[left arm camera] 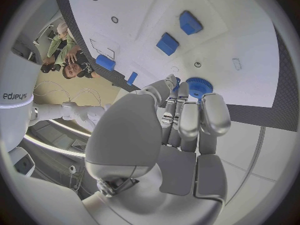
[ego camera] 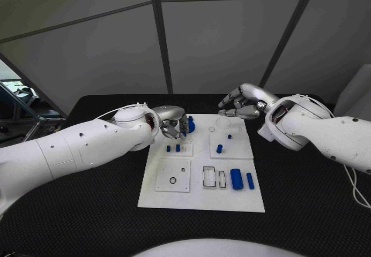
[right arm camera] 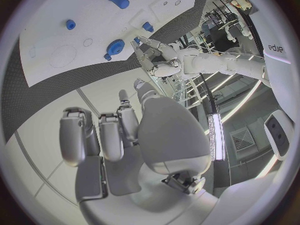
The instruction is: Assemble the parts on the task board
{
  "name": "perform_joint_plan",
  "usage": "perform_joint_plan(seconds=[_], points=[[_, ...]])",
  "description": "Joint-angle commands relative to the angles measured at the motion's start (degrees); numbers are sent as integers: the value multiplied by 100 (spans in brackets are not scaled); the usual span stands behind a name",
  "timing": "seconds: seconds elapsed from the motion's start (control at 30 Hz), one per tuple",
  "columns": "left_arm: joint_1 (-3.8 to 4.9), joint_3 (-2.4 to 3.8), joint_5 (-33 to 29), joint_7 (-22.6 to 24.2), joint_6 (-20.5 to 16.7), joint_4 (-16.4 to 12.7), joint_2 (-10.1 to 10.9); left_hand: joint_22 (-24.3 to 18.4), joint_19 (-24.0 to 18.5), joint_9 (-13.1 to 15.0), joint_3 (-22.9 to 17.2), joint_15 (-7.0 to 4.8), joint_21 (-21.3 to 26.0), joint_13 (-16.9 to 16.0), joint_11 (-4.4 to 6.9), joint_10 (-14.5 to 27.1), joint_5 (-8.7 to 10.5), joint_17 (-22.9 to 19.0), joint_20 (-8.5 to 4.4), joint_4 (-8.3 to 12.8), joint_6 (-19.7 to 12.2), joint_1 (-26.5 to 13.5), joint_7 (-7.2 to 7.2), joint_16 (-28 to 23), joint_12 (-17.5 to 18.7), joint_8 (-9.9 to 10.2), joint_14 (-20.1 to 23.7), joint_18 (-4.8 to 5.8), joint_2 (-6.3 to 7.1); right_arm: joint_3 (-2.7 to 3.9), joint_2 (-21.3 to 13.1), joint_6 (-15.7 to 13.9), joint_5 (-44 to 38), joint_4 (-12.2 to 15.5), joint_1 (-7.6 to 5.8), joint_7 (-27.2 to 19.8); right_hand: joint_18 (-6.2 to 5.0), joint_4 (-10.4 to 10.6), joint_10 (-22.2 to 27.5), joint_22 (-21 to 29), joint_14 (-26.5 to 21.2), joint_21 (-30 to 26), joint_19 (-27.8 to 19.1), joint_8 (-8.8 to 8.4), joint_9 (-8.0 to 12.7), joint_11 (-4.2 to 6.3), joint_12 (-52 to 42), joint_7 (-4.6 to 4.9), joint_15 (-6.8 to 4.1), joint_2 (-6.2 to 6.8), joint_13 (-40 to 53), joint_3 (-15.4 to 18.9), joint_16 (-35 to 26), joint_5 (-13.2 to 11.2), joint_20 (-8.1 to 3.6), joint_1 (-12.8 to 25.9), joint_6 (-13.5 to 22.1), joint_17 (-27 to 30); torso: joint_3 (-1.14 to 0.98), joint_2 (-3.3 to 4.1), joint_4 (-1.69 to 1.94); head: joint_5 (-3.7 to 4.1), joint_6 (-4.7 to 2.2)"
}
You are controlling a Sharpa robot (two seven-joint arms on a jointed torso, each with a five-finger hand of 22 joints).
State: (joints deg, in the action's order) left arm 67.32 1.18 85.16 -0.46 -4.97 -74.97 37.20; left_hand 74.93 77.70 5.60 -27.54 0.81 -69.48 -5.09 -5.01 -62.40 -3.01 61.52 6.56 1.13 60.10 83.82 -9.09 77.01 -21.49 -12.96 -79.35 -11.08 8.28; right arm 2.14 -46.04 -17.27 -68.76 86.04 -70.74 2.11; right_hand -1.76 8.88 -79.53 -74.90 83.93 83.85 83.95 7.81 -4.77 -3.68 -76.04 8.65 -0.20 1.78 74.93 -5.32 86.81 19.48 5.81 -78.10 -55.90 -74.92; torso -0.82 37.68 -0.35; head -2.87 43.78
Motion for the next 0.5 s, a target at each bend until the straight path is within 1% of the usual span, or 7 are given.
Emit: perform_joint_plan(seconds=[0.03, 0.17, 0.3, 0.43, 0.5], points=[[5, 21, -115, -104, -33, -115, 113, 299, 57, -2, -29, -11, -15, 2, 6, -34, -1, 6, 0, 7, 34, -47, 4, 22, 21, 38, -35, 607, 6, 4, -7, -60, -19, 0, -11, -20, -62, -10, 27, -519, 459, -21, 1, 23, -4, 4, 18, -4, -37, -19, 158, -33, -21, 37, -18, -18, -20, -893, 1, 1, -2, -12, 0], [3, 30, -128, -149, -22, -231, 261, 301, 60, -2, -30, -11, -18, 2, 6, -37, -1, 14, 0, 6, 36, -53, 4, 27, 24, 40, -39, 608, 8, 4, -9, -59, -20, -4, -11, -21, -62, -10, 27, -519, 459, -21, 1, 23, -4, 4, 18, -4, -37, -19, 158, -33, -21, 37, -18, -18, -20, -893, 6, 1, 1, -19, 6], [0, 34, -141, -202, 12, -308, 404, 309, 68, -3, -32, -12, -29, 1, 9, -50, 0, 17, 0, 5, 45, -72, 9, 32, 33, 45, -46, 610, 12, 4, -12, -57, -11, -6, -11, -22, -62, -10, 27, -519, 459, -21, 1, 23, -4, 4, 18, -4, -37, -19, 158, -33, -21, 37, -18, -18, -20, -893, 3, -1, -5, -29, 1], [-4, 35, -155, -219, 14, -312, 464, 309, 69, -4, -30, -14, -26, 2, 10, -57, 0, 13, -1, 1, 52, -96, 11, 33, 44, 50, -49, 610, 20, 4, -12, -57, -5, -9, -11, -24, -62, -10, 27, -519, 459, -21, 1, 23, -4, 4, 18, -4, -37, -19, 158, -33, -21, 37, -18, -18, -20, -893, 2, 1, -1, -34, 2], [-7, 35, -160, -224, 18, -296, 466, 309, 69, -4, -30, -14, -26, 2, 10, -57, 0, 13, -1, 1, 52, -96, 11, 33, 44, 50, -49, 610, 20, 4, -8, -56, -3, -11, -10, -26, -62, -10, 27, -519, 459, -21, 1, 23, -4, 4, 18, -4, -37, -19, 158, -33, -21, 37, -18, -18, -20, -893, 2, 3, -7, -40, 2]])
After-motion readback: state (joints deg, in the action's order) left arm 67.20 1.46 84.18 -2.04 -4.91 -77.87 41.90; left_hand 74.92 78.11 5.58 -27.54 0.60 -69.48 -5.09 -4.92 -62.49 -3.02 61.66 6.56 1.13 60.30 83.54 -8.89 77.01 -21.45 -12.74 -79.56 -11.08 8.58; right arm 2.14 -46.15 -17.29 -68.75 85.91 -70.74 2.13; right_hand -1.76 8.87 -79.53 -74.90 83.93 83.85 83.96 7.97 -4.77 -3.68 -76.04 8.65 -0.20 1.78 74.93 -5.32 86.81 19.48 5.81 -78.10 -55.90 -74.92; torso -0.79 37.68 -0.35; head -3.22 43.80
